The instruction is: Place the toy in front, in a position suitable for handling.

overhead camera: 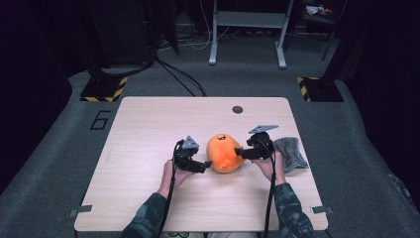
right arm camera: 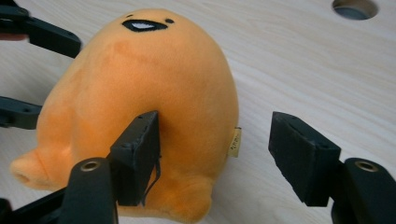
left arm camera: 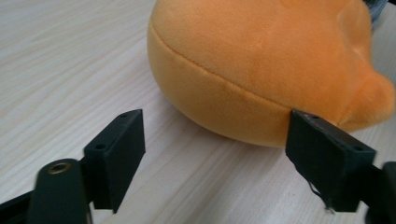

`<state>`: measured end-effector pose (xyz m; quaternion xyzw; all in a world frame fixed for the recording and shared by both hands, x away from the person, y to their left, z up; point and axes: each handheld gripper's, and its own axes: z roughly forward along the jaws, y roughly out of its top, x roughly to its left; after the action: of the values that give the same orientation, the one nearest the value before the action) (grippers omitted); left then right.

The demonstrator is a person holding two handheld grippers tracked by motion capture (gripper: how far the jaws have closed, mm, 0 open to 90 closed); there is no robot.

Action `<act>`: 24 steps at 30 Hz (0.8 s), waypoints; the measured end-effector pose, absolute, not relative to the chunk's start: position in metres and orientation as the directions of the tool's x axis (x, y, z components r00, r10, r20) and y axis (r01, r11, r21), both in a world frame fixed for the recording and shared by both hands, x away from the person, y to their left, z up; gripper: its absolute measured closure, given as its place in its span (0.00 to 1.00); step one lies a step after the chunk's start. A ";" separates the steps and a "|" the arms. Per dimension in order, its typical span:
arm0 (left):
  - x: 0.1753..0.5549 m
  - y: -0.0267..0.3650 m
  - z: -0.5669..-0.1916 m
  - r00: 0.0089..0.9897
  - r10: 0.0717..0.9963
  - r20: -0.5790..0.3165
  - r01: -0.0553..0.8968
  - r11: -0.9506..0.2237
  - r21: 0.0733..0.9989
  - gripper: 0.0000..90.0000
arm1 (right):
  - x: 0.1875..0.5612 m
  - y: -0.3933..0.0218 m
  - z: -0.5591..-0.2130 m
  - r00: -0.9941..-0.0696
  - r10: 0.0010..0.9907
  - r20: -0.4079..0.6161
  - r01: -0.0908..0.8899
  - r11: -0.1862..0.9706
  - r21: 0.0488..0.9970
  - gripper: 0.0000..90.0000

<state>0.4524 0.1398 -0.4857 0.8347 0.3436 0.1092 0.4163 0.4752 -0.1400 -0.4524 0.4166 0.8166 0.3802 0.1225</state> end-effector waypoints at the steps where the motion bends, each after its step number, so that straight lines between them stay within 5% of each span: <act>1: 0.454 0.138 -0.487 0.745 0.659 -0.101 0.476 -0.419 0.774 0.27 | 0.478 -0.139 -0.456 -0.640 0.759 0.123 0.586 0.377 0.718 0.42; 14: 0.455 0.126 -0.496 0.766 0.627 -0.146 0.480 -0.405 0.778 0.63 | 0.474 -0.124 -0.472 -0.661 0.739 0.131 0.586 0.400 0.705 0.75; 24: 0.450 0.125 -0.495 0.763 0.636 -0.115 0.456 -0.403 0.793 0.81 | 0.464 -0.121 -0.473 -0.634 0.771 0.067 0.550 0.387 0.740 0.88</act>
<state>0.4505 0.1255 -0.4945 0.8313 0.3283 0.1031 0.4364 0.4640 -0.1208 -0.4729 0.4026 0.8201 0.3798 0.1453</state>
